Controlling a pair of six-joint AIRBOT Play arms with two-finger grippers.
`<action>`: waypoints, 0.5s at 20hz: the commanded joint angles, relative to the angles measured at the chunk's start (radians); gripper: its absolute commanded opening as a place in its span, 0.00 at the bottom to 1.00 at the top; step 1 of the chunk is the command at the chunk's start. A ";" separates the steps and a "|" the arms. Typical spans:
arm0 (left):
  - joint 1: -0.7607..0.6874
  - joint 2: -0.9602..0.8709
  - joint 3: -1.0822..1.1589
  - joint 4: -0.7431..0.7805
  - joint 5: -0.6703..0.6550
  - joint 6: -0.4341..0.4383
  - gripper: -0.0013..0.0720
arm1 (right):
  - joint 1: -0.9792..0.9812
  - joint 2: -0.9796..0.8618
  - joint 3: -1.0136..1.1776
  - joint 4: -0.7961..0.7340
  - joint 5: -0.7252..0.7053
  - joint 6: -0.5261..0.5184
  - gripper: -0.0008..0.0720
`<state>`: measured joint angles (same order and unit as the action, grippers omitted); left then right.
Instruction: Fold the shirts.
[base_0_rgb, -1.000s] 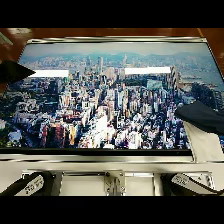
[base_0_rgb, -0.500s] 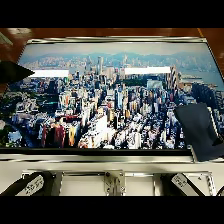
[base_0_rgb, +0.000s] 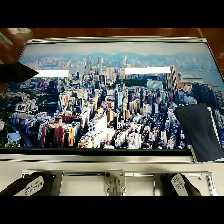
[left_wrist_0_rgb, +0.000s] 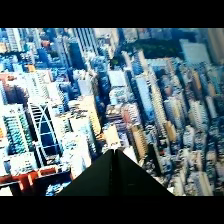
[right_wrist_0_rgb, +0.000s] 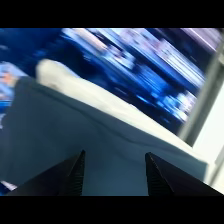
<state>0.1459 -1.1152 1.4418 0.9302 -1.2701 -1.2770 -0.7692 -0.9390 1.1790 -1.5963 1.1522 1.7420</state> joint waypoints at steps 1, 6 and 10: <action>-0.225 -0.072 0.000 0.467 -0.013 -0.163 0.06 | 0.241 0.015 0.065 0.151 -0.044 -0.204 0.76; -0.459 -0.274 0.000 0.618 -0.187 -0.262 0.97 | 0.525 -0.177 0.065 0.129 0.327 -0.153 0.91; -0.457 -0.277 -0.001 0.493 -0.101 -0.262 0.97 | 0.555 -0.243 0.066 0.127 0.378 -0.152 0.91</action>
<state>-0.2825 -1.3689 1.4410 1.4498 -1.3945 -1.5143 -0.2611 -1.1320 1.2411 -1.4811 1.4506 1.5929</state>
